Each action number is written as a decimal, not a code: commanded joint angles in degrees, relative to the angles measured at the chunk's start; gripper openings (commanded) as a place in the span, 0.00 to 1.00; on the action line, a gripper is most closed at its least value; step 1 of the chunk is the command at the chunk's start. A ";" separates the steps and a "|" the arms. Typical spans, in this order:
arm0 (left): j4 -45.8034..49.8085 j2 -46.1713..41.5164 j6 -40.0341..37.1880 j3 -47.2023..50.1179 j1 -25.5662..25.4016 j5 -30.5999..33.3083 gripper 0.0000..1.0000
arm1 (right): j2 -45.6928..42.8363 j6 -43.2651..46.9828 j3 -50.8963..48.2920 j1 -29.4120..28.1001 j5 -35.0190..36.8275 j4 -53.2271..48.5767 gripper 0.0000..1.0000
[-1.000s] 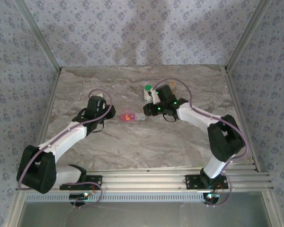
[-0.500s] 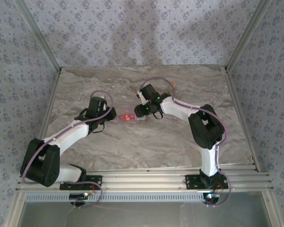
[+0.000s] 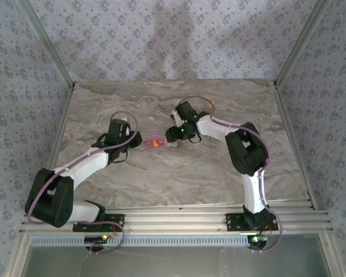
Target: Sort the pills into containers
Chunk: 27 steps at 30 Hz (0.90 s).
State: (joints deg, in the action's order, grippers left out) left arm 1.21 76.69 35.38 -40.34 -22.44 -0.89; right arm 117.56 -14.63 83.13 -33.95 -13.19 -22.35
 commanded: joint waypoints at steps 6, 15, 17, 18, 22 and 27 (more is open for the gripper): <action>-2.27 0.43 -0.31 0.97 0.45 -1.26 0.31 | 2.48 -2.75 0.83 -0.19 -2.79 0.96 0.66; 0.49 3.67 -1.51 -3.14 0.46 -0.15 0.31 | 4.26 -2.54 -0.54 -0.59 -0.27 0.28 0.58; 1.48 5.60 -2.12 -5.30 0.55 0.17 0.31 | 4.26 -2.61 -0.97 -0.54 0.05 0.36 0.58; 1.87 6.64 -2.36 -6.26 0.55 0.24 0.31 | 4.26 -2.68 -1.04 -0.59 0.09 0.29 0.58; 3.80 11.92 -3.62 -11.49 0.62 0.66 0.31 | 3.74 -3.11 -1.77 -0.65 0.01 0.81 0.57; 7.00 19.89 -4.93 -18.85 1.25 0.05 0.29 | 3.47 -3.36 -2.11 -0.66 0.01 0.96 0.57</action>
State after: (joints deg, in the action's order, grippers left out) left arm 4.95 93.54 32.34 -55.57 -21.71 -0.62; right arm 119.39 -17.21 82.74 -34.26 -15.51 -19.16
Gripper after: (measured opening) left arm 0.297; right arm 0.573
